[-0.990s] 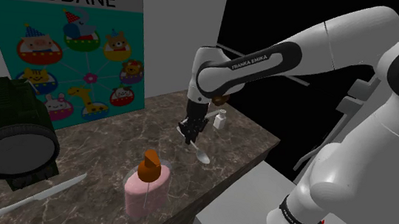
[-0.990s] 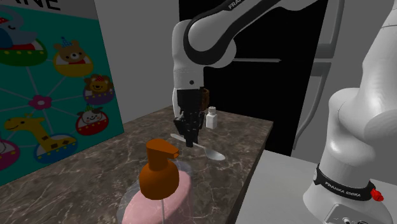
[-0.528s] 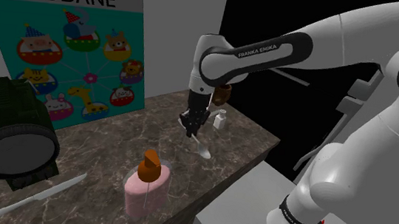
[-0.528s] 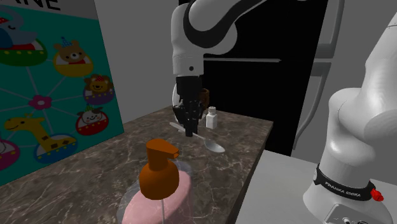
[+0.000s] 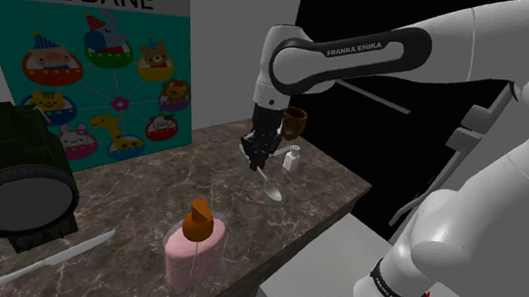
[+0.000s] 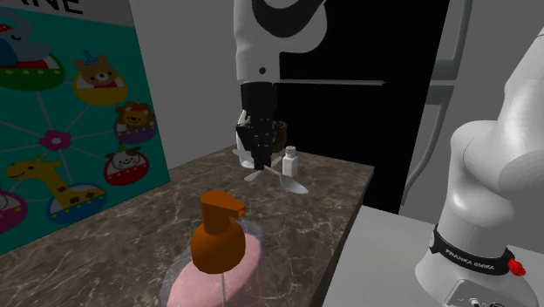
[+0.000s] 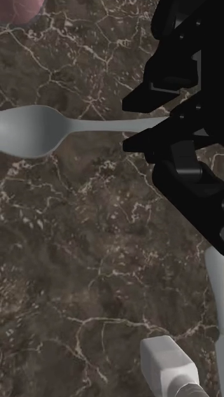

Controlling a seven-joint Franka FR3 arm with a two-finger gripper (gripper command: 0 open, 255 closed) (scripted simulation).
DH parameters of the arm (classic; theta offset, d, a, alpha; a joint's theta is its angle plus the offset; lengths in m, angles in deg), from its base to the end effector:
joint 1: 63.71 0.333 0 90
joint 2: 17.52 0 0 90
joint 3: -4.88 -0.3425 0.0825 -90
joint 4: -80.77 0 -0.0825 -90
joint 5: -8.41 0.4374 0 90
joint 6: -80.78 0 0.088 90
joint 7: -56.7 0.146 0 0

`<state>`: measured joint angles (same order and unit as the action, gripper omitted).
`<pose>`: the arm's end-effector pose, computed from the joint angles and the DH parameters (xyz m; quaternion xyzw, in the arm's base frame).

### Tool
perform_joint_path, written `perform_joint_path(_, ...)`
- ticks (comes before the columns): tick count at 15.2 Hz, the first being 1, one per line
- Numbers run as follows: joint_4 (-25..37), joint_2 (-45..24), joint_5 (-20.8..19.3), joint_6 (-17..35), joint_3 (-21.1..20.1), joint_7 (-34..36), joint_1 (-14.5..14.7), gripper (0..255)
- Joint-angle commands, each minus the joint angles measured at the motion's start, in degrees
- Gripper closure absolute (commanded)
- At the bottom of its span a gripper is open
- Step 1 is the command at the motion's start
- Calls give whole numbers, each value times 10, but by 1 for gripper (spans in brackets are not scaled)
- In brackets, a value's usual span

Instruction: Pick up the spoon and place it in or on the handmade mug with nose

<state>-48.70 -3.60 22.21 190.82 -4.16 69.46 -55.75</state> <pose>0.4735 0.1724 0.4176 -0.9945 0.0131 0.0701 0.0766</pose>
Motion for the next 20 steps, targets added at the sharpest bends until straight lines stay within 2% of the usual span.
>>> perform_joint_path(1, 13, 4, -1, -17, 1, 3, 0, 255)
perform_joint_path(13, 87, 18, -6, -104, 5, 17, -2, 255)
perform_joint_path(20, 138, -27, -35, -127, 63, -69, -43, 255)
